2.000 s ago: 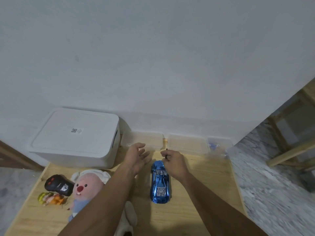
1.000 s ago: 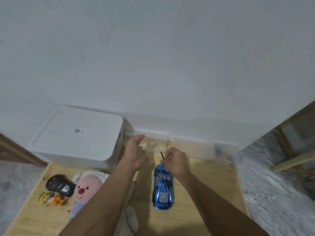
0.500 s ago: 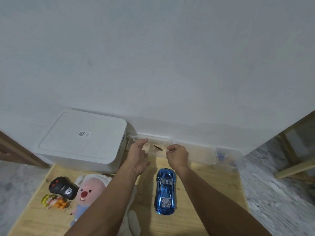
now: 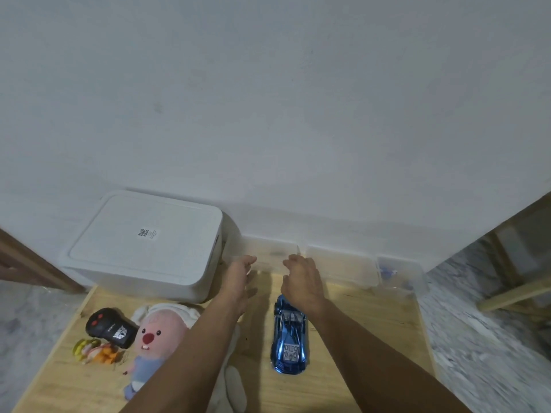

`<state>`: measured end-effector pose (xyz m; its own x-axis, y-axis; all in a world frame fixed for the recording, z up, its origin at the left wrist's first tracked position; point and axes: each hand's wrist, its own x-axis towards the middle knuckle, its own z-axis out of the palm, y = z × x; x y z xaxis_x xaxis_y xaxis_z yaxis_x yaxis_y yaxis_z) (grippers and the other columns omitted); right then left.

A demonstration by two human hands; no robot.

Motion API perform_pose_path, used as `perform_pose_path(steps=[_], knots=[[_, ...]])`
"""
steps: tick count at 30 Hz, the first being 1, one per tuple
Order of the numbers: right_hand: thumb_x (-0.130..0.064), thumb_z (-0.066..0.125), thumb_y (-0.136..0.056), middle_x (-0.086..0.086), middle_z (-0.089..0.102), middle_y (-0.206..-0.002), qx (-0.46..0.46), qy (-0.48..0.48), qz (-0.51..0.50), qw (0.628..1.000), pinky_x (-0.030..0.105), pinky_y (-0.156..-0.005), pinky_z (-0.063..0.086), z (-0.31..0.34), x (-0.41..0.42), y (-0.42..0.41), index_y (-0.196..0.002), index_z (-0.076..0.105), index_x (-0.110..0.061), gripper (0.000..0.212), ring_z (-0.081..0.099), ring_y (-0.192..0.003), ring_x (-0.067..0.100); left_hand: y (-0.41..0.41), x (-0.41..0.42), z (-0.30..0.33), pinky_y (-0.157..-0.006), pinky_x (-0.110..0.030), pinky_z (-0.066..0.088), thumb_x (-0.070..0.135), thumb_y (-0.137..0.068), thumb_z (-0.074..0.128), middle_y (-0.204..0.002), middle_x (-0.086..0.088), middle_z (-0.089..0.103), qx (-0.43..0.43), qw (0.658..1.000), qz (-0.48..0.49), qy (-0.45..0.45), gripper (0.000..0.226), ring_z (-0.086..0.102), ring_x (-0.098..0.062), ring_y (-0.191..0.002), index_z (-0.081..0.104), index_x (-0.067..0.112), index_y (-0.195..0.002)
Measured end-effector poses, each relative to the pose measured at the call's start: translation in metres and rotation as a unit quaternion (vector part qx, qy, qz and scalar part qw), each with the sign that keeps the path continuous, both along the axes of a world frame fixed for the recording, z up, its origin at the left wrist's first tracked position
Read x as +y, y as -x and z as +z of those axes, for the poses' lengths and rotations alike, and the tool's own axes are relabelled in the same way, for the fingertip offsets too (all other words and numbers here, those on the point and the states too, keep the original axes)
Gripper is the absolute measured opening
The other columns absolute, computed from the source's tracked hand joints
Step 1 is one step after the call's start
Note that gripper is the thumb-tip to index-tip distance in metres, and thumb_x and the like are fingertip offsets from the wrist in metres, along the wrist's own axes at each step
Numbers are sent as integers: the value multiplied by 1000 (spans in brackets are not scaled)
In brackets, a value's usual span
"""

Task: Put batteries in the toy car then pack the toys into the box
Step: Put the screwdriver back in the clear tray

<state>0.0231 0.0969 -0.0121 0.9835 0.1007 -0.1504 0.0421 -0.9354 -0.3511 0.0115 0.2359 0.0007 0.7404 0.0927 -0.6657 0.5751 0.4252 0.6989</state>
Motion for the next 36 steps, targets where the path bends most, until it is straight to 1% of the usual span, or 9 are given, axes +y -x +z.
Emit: perform_pose_path(steps=[2,4,9,12,16,23,28,31,36], knots=[[0,53,-83,3,44,-147,11,37,20,999,36,-106,34,0,1,2,-133,54,-12,51,34,-133,25,1,3,-9,-90,-40,45,17,-89,55,-119,-7,60,-8,991,15,-130,28,56,-25,-106,61,9,-115],[0,55,-81,2,43,-147,21,58,31,998,38,-106,33,-1,1,4,-133,53,-12,54,34,-133,25,3,8,-16,-95,-38,48,13,-87,54,-127,-12,61,-58,956,-14,-288,42,57,-27,-110,57,8,-129],[-2,57,-82,2,42,-147,24,85,44,995,40,-106,29,0,1,5,-133,52,-13,52,31,-136,25,7,11,-23,-110,-39,37,22,-91,52,-162,-3,15,-127,795,-278,-524,66,32,-26,-142,25,12,-152],[-7,59,-82,1,45,-143,38,96,53,993,41,-103,29,3,0,6,-129,53,-14,48,32,-134,26,9,11,-26,-111,-34,35,17,-90,49,-164,6,-9,-79,767,-362,-523,79,25,-21,-146,7,15,-156],[-9,59,-84,1,38,-148,59,105,61,991,42,-103,27,3,-1,8,-133,47,-14,51,29,-137,26,9,13,-25,-111,-35,36,17,-90,50,-162,8,-16,-65,757,-394,-517,83,23,-19,-147,0,15,-156],[-3,58,-82,1,34,-153,47,46,27,997,41,-110,24,4,-5,9,-142,42,-16,63,25,-142,22,6,13,-27,-112,-39,35,28,-90,53,-164,2,-7,-65,711,-399,-576,81,23,-25,-145,7,16,-155],[-8,55,-80,13,25,-156,-22,83,-94,992,46,-114,25,-4,-30,12,-145,33,-12,69,18,-145,31,-1,10,-23,-120,-43,14,32,-91,55,-164,-6,-6,-128,646,-390,-643,80,2,-30,-149,9,19,-155],[-20,59,-84,19,4,-160,48,111,-157,980,54,-116,19,-7,-44,12,-151,13,-14,81,4,-144,47,-11,8,-26,-120,-47,-3,39,-92,54,-162,-8,-17,-130,612,-445,-640,85,-14,-29,-149,0,22,-156],[-31,58,-88,18,-11,-160,126,103,-148,976,58,-117,12,-14,-57,12,-153,-2,-24,89,-7,-141,53,-18,1,-32,-120,-55,-4,47,-93,51,-160,-10,-23,-114,570,-525,-622,88,-21,-31,-147,-9,27,-155]])
